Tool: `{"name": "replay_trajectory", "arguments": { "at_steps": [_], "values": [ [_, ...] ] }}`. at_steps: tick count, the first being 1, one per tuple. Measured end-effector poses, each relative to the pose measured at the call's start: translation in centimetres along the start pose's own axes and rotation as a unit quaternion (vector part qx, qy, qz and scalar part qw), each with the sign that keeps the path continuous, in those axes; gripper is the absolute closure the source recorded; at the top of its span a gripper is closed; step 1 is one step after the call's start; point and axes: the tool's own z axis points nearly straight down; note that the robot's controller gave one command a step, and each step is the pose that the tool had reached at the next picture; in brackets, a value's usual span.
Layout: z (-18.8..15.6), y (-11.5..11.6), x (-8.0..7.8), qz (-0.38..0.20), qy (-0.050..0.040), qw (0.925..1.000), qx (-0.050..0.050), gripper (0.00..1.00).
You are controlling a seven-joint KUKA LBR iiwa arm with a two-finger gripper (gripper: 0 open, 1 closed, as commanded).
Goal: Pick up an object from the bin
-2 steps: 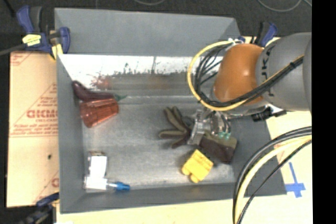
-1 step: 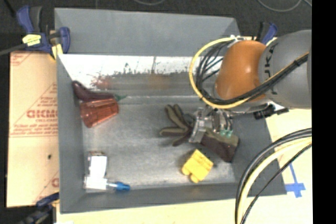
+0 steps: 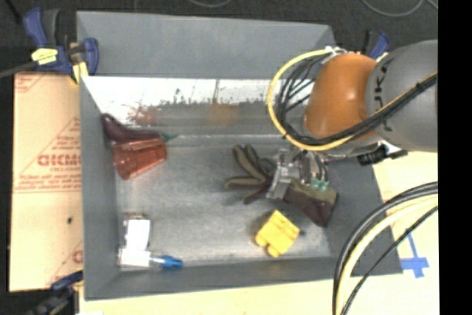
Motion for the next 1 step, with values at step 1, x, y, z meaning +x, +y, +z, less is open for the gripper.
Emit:
{"name": "replay_trajectory", "arguments": {
  "at_steps": [1],
  "values": [
    [-0.83,-0.02,0.08,0.0,0.0022,1.0,0.0,1.0]
  ]
}}
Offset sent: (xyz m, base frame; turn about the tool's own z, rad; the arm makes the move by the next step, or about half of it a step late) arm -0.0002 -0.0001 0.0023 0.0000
